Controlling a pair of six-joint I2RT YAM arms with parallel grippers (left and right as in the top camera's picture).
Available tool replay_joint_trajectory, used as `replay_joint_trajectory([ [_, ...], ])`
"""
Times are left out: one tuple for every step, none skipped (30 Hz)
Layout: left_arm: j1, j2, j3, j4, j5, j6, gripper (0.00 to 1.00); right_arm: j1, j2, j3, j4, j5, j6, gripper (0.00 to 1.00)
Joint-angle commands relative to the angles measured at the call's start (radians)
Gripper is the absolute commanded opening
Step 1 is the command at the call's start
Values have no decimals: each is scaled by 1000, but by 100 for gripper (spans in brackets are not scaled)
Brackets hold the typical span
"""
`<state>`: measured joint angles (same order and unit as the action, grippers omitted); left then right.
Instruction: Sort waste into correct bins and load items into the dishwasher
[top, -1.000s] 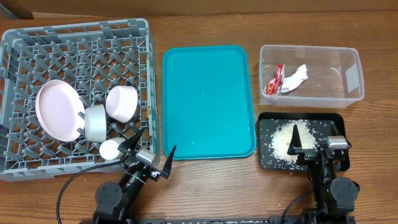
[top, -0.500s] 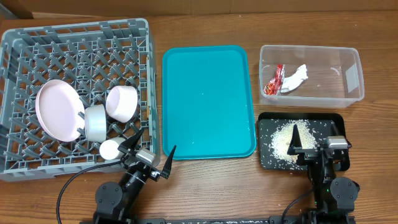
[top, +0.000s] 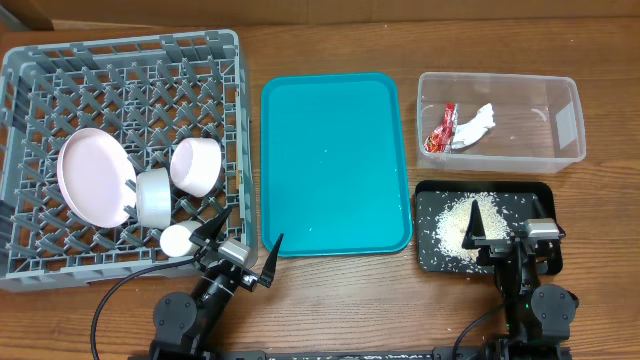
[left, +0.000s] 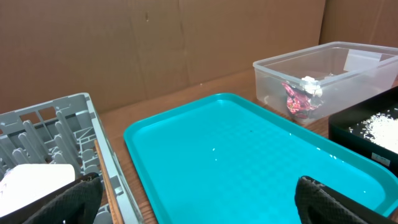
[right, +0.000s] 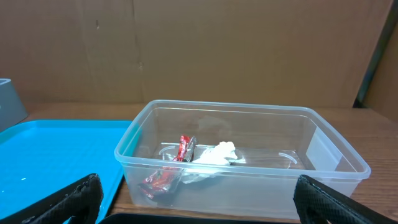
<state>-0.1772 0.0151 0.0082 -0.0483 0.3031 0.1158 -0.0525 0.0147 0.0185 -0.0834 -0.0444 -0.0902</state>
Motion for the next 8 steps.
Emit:
replay_joint_trajectory([
  [-7,-9,-3,0,-7,19,100,-6,-12,-11,4,8,-4,100],
  [-7,-9,-3,0,-7,19,100,-6,-12,-11,4,8,-5,100],
  [-7,-9,-3,0,-7,19,100,-6,-12,-11,4,8,-4,100],
  [-7,-9,-3,0,-7,19,100,-6,-12,-11,4,8,-4,100],
  [-7,-9,-3,0,-7,19,100,-6,-12,-11,4,8,-4,100],
  [-7,-9,-3,0,-7,19,100,-6,-12,-11,4,8,-4,100],
  [-7,-9,-3,0,-7,19,100,-6,-12,-11,4,8,-4,100],
  [-7,-9,-3,0,-7,19,100,-6,-12,-11,4,8,-4,100],
])
